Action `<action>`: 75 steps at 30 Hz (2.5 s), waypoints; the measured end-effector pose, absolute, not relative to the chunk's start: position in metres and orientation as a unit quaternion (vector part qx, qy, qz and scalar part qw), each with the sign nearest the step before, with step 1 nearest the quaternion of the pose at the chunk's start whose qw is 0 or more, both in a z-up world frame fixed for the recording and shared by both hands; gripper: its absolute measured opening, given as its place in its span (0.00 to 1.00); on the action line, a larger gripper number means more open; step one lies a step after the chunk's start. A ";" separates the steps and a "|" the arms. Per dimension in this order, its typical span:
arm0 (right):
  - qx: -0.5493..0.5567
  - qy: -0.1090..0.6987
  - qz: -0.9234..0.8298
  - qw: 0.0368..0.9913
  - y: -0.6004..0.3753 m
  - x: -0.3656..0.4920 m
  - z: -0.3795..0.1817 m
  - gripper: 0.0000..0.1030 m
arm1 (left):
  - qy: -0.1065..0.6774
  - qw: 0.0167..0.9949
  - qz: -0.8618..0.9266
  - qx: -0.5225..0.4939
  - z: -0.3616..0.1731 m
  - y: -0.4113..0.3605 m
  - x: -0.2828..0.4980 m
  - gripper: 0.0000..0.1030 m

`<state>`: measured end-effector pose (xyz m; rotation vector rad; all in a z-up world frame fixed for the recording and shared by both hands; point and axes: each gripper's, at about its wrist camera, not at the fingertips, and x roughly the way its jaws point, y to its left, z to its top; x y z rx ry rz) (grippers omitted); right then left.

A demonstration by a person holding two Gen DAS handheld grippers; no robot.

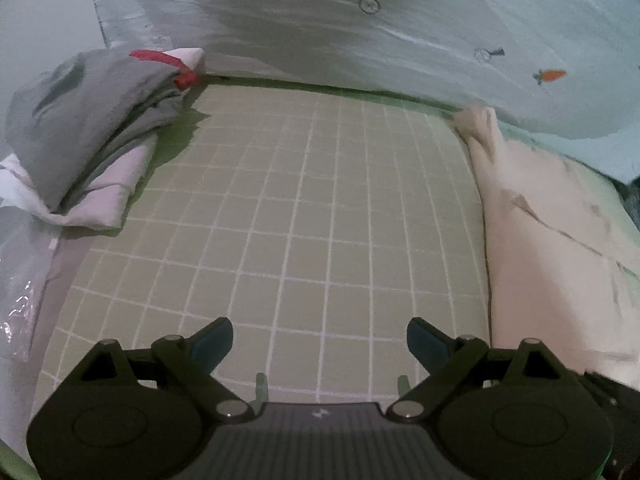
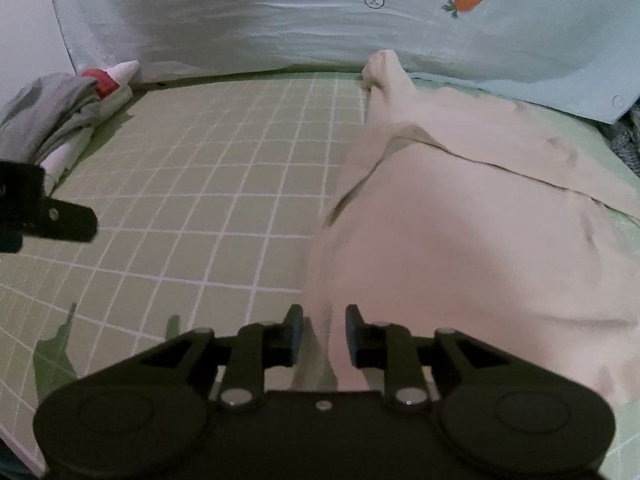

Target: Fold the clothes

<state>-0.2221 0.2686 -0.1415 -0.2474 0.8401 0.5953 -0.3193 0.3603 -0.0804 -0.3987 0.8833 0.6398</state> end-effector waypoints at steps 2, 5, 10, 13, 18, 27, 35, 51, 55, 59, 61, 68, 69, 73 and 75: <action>-0.117 0.402 0.281 0.864 0.271 -0.222 -0.142 0.27 | 0.423 0.834 0.301 -0.186 -0.084 0.360 -0.322 0.91; -0.115 0.403 0.271 0.866 0.271 -0.224 -0.146 0.31 | 0.429 0.829 0.309 -0.183 -0.087 0.364 -0.326 0.91; -0.079 0.387 0.275 0.877 0.252 -0.219 -0.132 0.04 | 0.426 0.821 0.324 -0.198 -0.087 0.373 -0.334 0.91; -0.056 0.377 0.277 0.882 0.240 -0.216 -0.124 0.03 | 0.421 0.821 0.327 -0.204 -0.085 0.375 -0.333 0.91; -0.001 0.358 0.236 0.903 0.196 -0.206 -0.100 0.03 | 0.416 0.825 0.323 -0.205 -0.083 0.373 -0.324 0.91; -0.009 0.425 0.113 0.898 0.116 -0.157 -0.130 0.05 | 0.421 0.832 0.307 -0.190 -0.081 0.361 -0.303 0.91; -0.015 0.425 0.108 0.899 0.102 -0.150 -0.123 0.74 | 0.403 0.833 0.322 -0.198 -0.071 0.354 -0.270 0.91; 0.002 0.384 0.107 0.917 -0.018 -0.008 -0.093 1.00 | 0.400 0.809 0.372 -0.218 -0.070 0.296 -0.147 0.91; 0.005 0.397 0.103 0.912 -0.033 0.049 -0.105 1.00 | 0.417 0.798 0.382 -0.210 -0.086 0.294 -0.114 0.91; -0.007 0.394 0.116 0.912 -0.035 0.097 -0.115 0.98 | 0.441 0.785 0.386 -0.201 -0.105 0.299 -0.081 0.91; -0.009 0.409 0.123 0.904 -0.033 0.118 -0.124 0.82 | 0.452 0.778 0.384 -0.206 -0.112 0.303 -0.065 0.91; -0.032 0.438 0.150 0.886 -0.018 0.152 -0.147 0.60 | 0.479 0.776 0.365 -0.185 -0.131 0.299 -0.024 0.91; -0.038 0.437 0.155 0.885 -0.016 0.153 -0.146 0.56 | 0.484 0.774 0.364 -0.185 -0.133 0.300 -0.022 0.91; -0.048 0.431 0.167 0.886 -0.012 0.161 -0.137 0.03 | 0.497 0.771 0.359 -0.171 -0.142 0.300 -0.018 0.93; -0.034 0.404 0.171 0.898 -0.015 0.168 -0.121 0.03 | 0.498 0.770 0.362 -0.168 -0.145 0.301 -0.019 0.97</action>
